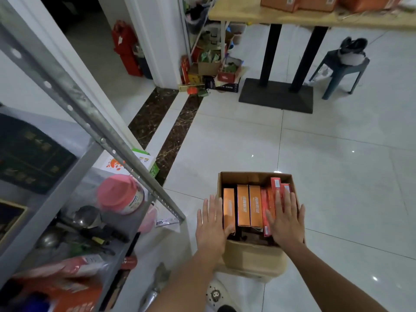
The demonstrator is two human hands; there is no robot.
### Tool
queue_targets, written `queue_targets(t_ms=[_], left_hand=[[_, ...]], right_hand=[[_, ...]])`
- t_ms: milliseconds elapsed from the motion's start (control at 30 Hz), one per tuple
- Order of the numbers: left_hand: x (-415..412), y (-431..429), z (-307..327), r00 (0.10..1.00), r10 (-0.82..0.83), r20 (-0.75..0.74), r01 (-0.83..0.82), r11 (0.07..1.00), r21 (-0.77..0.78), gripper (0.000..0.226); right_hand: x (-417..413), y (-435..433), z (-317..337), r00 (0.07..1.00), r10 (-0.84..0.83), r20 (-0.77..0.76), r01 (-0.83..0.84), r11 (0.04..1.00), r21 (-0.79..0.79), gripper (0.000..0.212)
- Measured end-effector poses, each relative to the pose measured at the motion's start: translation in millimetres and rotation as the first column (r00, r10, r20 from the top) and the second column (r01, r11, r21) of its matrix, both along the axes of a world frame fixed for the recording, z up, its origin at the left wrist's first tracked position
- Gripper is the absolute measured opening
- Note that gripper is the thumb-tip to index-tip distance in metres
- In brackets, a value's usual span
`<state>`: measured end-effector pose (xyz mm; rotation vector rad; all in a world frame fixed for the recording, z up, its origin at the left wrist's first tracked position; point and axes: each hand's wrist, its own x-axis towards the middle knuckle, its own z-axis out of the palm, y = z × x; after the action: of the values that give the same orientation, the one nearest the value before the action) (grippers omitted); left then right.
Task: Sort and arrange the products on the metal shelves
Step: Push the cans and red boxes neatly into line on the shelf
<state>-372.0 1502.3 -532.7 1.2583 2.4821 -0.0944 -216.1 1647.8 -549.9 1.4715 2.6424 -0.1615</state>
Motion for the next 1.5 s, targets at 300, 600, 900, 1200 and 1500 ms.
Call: queue_targets(t_ms=[300,600,900,1200,1500], left_hand=[[28,-162,124,0.898,0.376,-0.228,-0.314,0.912,0.266,0.090],[12,-392,251,0.599,0.696,-0.396,-0.531,0.715,0.454,0.077],[-9,-500,310,0.306,0.901,-0.306,-0.819,0.413,0.398,0.080],[-30,-508,301,0.298,0.899,-0.319,-0.865,0.396,0.309,0.080],[-38,-513,293,0.238,0.913,-0.331,-0.854,0.359,0.376,0.071]], right_hand=[[-30,-112,110,0.841,0.541,-0.012,-0.541,0.841,0.020,0.090],[-156,-306,251,0.384,0.908,-0.166,-0.893,0.411,0.184,0.067],[-225,-442,305,0.100,0.994,-0.033,-0.963,0.106,0.248,0.065],[-305,-443,304,0.054,0.998,0.025,-0.969,0.046,0.243,0.083],[-342,-447,295,0.080,0.993,-0.088,-0.952,0.103,0.288,0.063]])
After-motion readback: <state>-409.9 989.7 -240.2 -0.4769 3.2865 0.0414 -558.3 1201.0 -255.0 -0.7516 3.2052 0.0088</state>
